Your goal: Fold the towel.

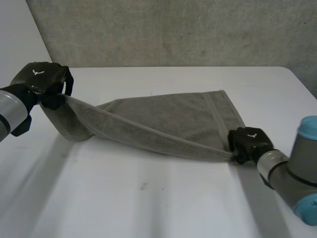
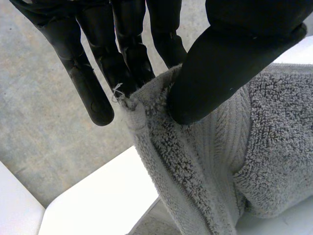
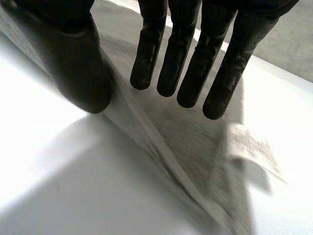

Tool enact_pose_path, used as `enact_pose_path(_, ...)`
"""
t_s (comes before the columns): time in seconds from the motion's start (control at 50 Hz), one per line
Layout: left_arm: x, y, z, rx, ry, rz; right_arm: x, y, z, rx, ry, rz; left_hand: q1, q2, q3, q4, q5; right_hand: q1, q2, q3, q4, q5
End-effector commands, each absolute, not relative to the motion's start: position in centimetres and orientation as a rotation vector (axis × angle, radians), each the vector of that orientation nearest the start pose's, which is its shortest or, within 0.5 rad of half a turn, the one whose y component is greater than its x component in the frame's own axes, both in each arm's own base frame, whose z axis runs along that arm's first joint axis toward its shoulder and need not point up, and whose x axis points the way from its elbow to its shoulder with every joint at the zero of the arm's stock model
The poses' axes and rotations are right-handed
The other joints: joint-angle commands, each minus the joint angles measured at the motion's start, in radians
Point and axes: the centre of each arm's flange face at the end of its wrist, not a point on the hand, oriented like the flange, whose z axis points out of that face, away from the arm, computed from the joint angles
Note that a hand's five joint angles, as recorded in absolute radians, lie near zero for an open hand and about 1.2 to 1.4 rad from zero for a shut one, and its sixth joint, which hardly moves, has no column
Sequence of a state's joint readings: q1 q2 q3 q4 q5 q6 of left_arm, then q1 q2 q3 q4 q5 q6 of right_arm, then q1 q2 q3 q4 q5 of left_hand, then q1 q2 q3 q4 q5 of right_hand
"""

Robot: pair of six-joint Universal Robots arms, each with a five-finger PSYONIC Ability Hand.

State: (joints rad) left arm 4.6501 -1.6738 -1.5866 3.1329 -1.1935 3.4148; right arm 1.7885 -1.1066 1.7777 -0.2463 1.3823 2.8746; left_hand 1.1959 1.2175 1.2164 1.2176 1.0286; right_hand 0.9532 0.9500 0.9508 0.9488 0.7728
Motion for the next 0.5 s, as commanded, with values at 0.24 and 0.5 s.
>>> enact_pose_path(0.24,-17.9,-29.9,26.5,0.786,2.362,-2.137,17.7,-30.3,12.6,-0.718,2.441,-1.670,0.200,0.179,0.180,0.179,0.193,0.443,0.446,0.445,0.447,0.449)
enact_pose_path(0.5,-18.0,-27.9,23.6,0.800,2.488,-2.021,16.2,-29.9,17.6,-0.745,2.332,-1.821,0.200,0.179,0.180,0.179,0.193,0.443,0.446,0.445,0.447,0.449)
